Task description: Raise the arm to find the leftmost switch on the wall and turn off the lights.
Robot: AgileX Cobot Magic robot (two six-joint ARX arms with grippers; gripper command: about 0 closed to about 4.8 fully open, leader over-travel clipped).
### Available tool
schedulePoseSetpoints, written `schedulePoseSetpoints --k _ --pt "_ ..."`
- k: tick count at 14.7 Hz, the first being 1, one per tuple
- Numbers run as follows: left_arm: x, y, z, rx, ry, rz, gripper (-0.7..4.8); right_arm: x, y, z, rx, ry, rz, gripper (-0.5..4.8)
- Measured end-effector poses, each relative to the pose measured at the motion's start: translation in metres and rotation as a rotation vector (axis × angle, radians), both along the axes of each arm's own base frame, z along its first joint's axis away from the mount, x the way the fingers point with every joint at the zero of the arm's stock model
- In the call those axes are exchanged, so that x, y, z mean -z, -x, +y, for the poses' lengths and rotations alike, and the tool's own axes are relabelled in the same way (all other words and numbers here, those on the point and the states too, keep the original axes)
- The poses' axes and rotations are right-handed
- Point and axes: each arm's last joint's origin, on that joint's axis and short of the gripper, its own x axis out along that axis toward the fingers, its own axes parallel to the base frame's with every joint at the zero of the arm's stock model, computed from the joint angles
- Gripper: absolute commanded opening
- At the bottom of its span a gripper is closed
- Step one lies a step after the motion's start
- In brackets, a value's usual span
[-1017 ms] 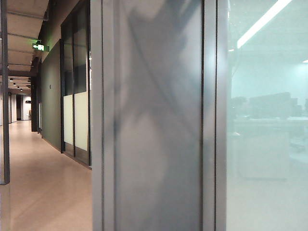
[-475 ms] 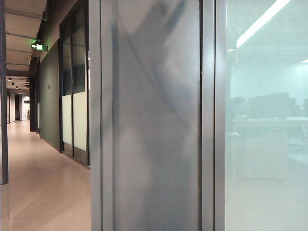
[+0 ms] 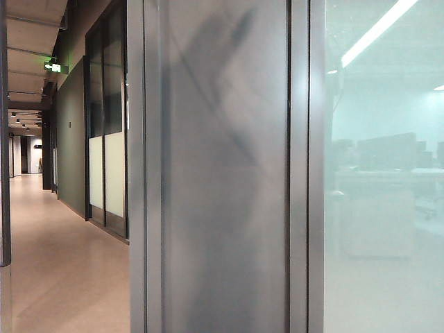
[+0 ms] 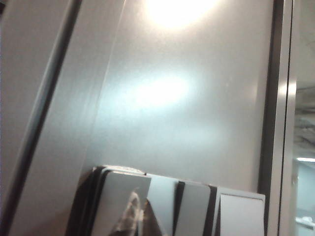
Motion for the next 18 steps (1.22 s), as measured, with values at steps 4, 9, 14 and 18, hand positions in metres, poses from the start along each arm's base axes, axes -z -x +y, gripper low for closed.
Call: schedulePoseSetpoints --k 4,9,14,18 --pt "0.004 -0.006 -0.002 -0.015 0.020 -0.014 -0.06 0.001 0.003 0.006 -0.022 0.006 0.013 -0.01" --pt "0.003 -0.015 -0.005 -0.022 0.043 -0.047 -0.06 0.001 0.004 0.007 -0.029 0.006 0.012 -0.01" --pt "0.000 -0.021 -0.009 -0.019 0.043 -0.053 -0.06 0.001 0.004 0.007 -0.028 0.006 0.012 -0.01" --pt "0.002 -0.024 -0.006 -0.033 0.040 -0.036 -0.06 0.001 0.003 0.006 -0.012 0.001 0.015 -0.01"
